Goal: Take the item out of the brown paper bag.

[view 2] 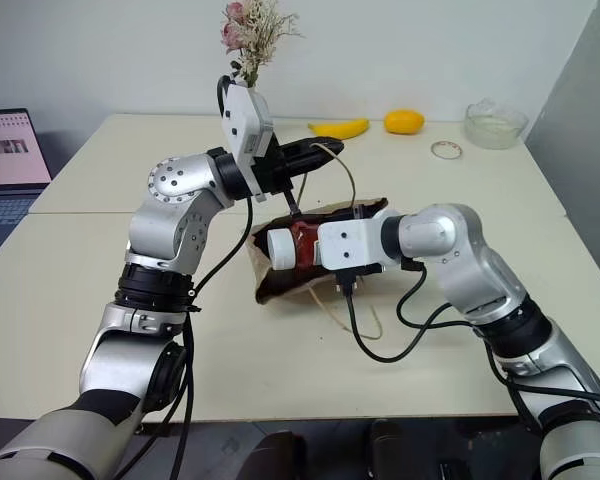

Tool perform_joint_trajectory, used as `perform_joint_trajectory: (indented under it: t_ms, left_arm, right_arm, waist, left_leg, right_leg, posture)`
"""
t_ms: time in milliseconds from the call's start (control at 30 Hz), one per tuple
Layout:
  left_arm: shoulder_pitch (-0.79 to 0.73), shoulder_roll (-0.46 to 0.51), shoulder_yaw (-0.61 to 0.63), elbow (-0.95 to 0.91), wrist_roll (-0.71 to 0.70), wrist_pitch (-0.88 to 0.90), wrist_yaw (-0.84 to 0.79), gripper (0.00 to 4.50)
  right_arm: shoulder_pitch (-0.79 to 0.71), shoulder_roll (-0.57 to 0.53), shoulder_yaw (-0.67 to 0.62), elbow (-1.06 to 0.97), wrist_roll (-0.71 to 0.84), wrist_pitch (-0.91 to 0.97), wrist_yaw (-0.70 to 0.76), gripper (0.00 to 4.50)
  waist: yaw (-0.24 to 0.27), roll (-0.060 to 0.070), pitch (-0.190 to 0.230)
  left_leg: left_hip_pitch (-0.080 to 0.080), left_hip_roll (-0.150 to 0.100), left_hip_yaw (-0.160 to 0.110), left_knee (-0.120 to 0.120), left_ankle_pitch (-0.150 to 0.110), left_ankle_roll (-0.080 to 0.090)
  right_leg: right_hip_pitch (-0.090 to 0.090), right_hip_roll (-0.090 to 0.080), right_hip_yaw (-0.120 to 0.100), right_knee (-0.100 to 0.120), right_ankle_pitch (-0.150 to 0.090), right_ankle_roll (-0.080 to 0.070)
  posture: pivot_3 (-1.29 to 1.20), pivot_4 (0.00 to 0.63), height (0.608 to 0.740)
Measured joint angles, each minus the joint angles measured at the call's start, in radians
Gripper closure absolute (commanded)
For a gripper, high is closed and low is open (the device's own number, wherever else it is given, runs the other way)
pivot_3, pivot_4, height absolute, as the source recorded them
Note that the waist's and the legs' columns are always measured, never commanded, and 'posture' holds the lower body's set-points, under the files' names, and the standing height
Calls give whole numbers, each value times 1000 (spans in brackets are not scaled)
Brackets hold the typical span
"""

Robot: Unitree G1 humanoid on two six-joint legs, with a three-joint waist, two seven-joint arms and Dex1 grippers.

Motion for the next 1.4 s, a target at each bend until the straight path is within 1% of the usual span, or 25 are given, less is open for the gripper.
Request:
perform_joint_trajectory:
  t_ms: [100, 267, 333, 400, 433, 500, 567, 667, 800, 867, 933, 1067, 1133, 1200, 1267, 1300, 1333, 1400]
  left_arm:
    - [-1, -2, 0, 14, 8, -8, 7, 4500]
    - [-1, -2, -1, 33, 19, -11, 10, 4500]
    - [0, 4, -1, 34, 24, -13, 10, 4500]
    - [-1, 10, 0, 34, 25, -13, 11, 4500]
    - [0, 9, -1, 34, 26, -14, 10, 4500]
    - [1, 13, -1, 35, 29, -15, 10, 4500]
    - [1, 16, 0, 36, 30, -18, 10, 4500]
    - [1, 15, -1, 37, 34, -31, 9, 4500]
    - [1, 17, -1, 40, 40, -34, 7, 4500]
    - [2, 17, -2, 40, 43, -35, 6, 4500]
    - [3, 17, -4, 39, 45, -36, 4, 4500]
    - [13, 19, -4, 60, 48, -42, 3, 4500]
    - [12, 19, -4, 91, 51, -57, 3, 4500]
    - [-4, 23, -4, 151, 60, -82, 5, 4500]
    - [-31, 29, -4, 224, 80, -107, 11, 4500]
    - [-44, 33, -4, 247, 89, -116, 13, 4500]
    - [-66, 40, -4, 288, 100, -126, 12, 4500]
    - [-101, 54, -6, 347, 119, -143, 4, 4500]
  right_arm:
    - [15, -23, -67, -63, 110, 66, 38, 1304]
    - [48, -102, -235, -157, 271, 202, 46, 1304]
    - [75, -189, -321, -156, 294, 235, 37, 1304]
    - [94, -235, -364, -147, 290, 235, 21, 1304]
    - [128, -274, -378, -135, 282, 223, 7, 1304]
    - [193, -319, -386, -74, 249, 203, -14, 1304]
    - [248, -334, -377, 21, 207, 171, -47, 1304]
    - [301, -369, -304, 165, 104, 67, -91, 1304]
    - [359, -377, -193, 302, -20, -53, -130, 1304]
    - [371, -377, -174, 320, -42, -88, -141, 594]
    - [371, -384, -175, 318, -50, -95, -138, 22]
    - [410, -434, -214, 255, -9, -72, -86, 22]
    - [441, -451, -269, 200, 28, -41, -70, 22]
    - [480, -443, -353, 102, 102, 36, -67, 22]
    - [505, -403, -450, -29, 202, 134, -70, 22]
    - [508, -382, -479, -85, 248, 176, -74, 22]
    - [509, -331, -518, -166, 313, 248, -95, 22]
    - [508, -244, -545, -299, 411, 351, -147, 22]
  waist:
    - [1, 0, 0]
    - [3, 0, 0]
    - [8, 0, 0]
    - [10, 0, 0]
    - [12, 0, 0]
    - [14, 0, 0]
    - [14, 0, 0]
    - [12, 0, 0]
    - [12, 0, 1]
    - [10, 1, 1]
    - [10, 1, 1]
    - [14, 1, 1]
    - [15, 1, 1]
    - [15, 1, 1]
    - [15, 1, 2]
    - [14, 1, 2]
    - [15, 0, 2]
    - [15, 0, 2]
  left_leg:
    - [0, 0, 0, 0, 0, 0]
    - [0, 0, 0, 0, 0, 0]
    - [0, -1, 1, 0, 0, 0]
    - [0, -1, 1, 0, 0, 0]
    - [0, -1, 1, 0, 0, 0]
    - [0, 0, 4, -1, 0, 0]
    - [0, 0, 8, 0, 0, 0]
    - [1, 0, 10, -1, 0, 0]
    - [1, 0, 11, -1, 0, 0]
    - [1, 0, 12, -1, 0, 0]
    - [1, 0, 12, -1, 0, 0]
    - [1, 0, 11, -1, 0, 0]
    - [1, 0, 11, -1, 0, 0]
    - [1, 0, 11, -1, 0, 0]
    - [1, 0, 10, -1, 0, 0]
    - [1, 0, 10, -1, 0, 0]
    - [1, 0, 9, -1, 0, 0]
    - [1, 1, 9, -1, 0, 0]
  right_leg:
    - [0, 0, 0, 0, 0, 0]
    - [0, -1, 0, 0, 0, 0]
    - [0, -1, 0, -1, 0, 0]
    - [0, -1, 0, -2, 0, 0]
    - [1, -1, 0, -2, 0, 0]
    - [2, -1, 1, -4, 0, 0]
    - [1, 0, 1, -3, 0, 0]
    - [0, 0, 2, -3, 0, 0]
    - [0, 1, 2, -4, 0, 1]
    - [0, 1, 3, -3, 0, 1]
    - [0, 1, 3, -3, 0, 1]
    - [1, 1, 2, -4, -1, 1]
    - [1, 1, 2, -4, -1, 1]
    - [1, 1, 2, -4, -1, 1]
    - [1, 2, 2, -4, -1, 1]
    - [1, 2, 1, -4, -1, 1]
    - [1, 2, 1, -4, -1, 1]
    - [1, 2, 1, -4, -1, 1]
  posture:
    - [0, 150, 740]
    - [0, 150, 740]
    - [0, 150, 740]
    - [0, 150, 740]
    - [0, 150, 740]
    - [0, 150, 740]
    - [0, 150, 740]
    - [0, 150, 740]
    - [0, 150, 740]
    - [0, 150, 740]
    - [0, 150, 740]
    - [0, 150, 740]
    - [0, 150, 740]
    - [0, 150, 740]
    - [0, 150, 740]
    - [0, 150, 740]
    - [0, 150, 740]
    - [0, 150, 740]
